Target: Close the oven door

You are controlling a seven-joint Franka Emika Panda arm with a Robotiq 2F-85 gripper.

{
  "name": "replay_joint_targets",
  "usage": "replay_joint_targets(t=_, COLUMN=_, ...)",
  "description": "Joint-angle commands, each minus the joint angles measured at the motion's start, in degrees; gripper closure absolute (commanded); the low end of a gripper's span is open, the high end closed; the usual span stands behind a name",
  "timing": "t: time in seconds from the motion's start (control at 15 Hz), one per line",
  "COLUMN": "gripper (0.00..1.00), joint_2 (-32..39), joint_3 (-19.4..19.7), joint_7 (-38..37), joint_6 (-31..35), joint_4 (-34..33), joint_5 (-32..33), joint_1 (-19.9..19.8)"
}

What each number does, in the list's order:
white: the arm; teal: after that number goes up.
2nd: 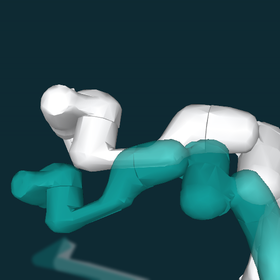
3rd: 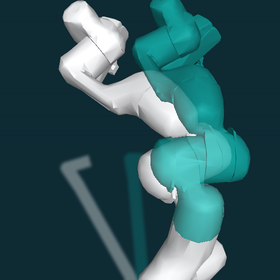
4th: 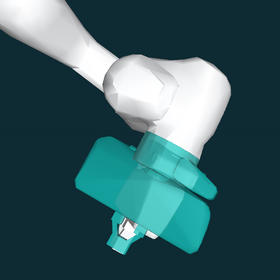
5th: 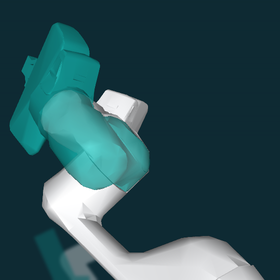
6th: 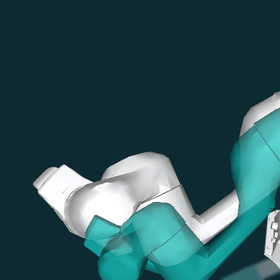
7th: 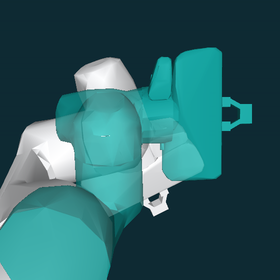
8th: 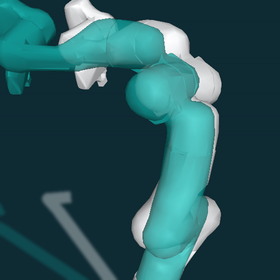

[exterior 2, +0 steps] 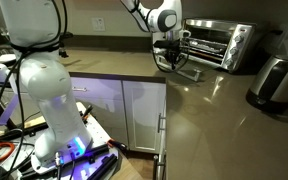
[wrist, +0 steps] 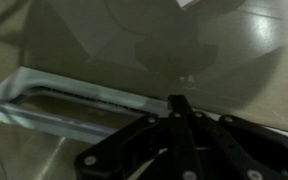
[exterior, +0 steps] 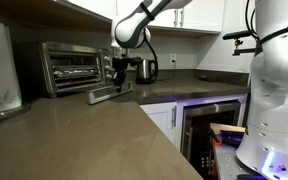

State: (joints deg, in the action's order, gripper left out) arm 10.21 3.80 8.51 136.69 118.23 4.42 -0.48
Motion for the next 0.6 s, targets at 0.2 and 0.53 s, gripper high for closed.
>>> replay_joint_targets(t=0.2, gripper=1.0, joint_2=1.03, joint_3=-0.04, joint_7=-5.14, joint_6=1.46, joint_4=-1.46, joint_5=4.57, joint_1=-0.01)
replay_joint_targets(t=0.53, gripper=1.0, joint_2=0.39, joint_3=0.26, joint_7=-7.47, joint_6=1.63, joint_4=-1.34, joint_5=7.06, joint_1=-0.12)
